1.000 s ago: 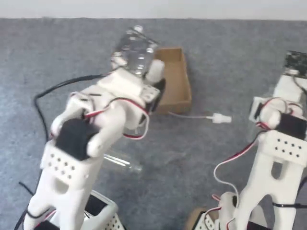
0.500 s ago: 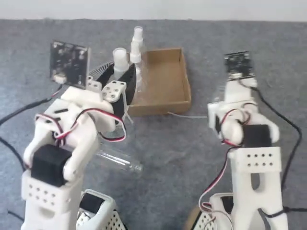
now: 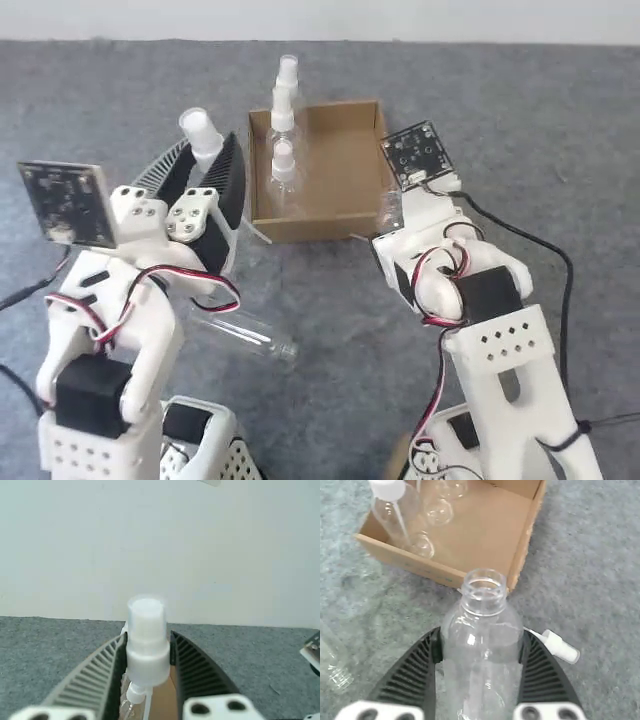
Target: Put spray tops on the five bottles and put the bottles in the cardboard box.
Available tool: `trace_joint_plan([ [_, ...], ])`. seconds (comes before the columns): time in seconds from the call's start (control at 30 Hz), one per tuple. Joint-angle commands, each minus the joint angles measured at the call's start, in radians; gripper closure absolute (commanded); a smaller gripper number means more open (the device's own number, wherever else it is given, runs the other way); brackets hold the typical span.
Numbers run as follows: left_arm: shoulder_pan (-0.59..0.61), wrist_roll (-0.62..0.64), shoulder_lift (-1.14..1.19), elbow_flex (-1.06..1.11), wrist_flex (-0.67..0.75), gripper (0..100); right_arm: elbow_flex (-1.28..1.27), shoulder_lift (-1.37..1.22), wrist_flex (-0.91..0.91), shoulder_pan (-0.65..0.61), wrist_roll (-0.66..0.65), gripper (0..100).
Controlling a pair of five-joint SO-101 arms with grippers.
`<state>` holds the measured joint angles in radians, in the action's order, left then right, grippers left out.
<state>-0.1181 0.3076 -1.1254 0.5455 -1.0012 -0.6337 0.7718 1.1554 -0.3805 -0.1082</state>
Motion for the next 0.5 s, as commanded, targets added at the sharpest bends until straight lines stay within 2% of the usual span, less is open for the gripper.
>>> trace_joint_plan([
  [0.0,0.046,0.046,-0.041,0.013,0.058,99,0.003,0.128,-0.012,-0.022,-0.005,97.3],
  [0.23,0.08,0.106,-0.109,0.03,0.06,99,-0.196,0.331,-0.16,-0.09,-0.012,97.2],
  [0.47,0.08,0.144,-0.203,0.07,0.064,99,-0.379,0.409,-0.34,-0.197,-0.014,97.4],
])
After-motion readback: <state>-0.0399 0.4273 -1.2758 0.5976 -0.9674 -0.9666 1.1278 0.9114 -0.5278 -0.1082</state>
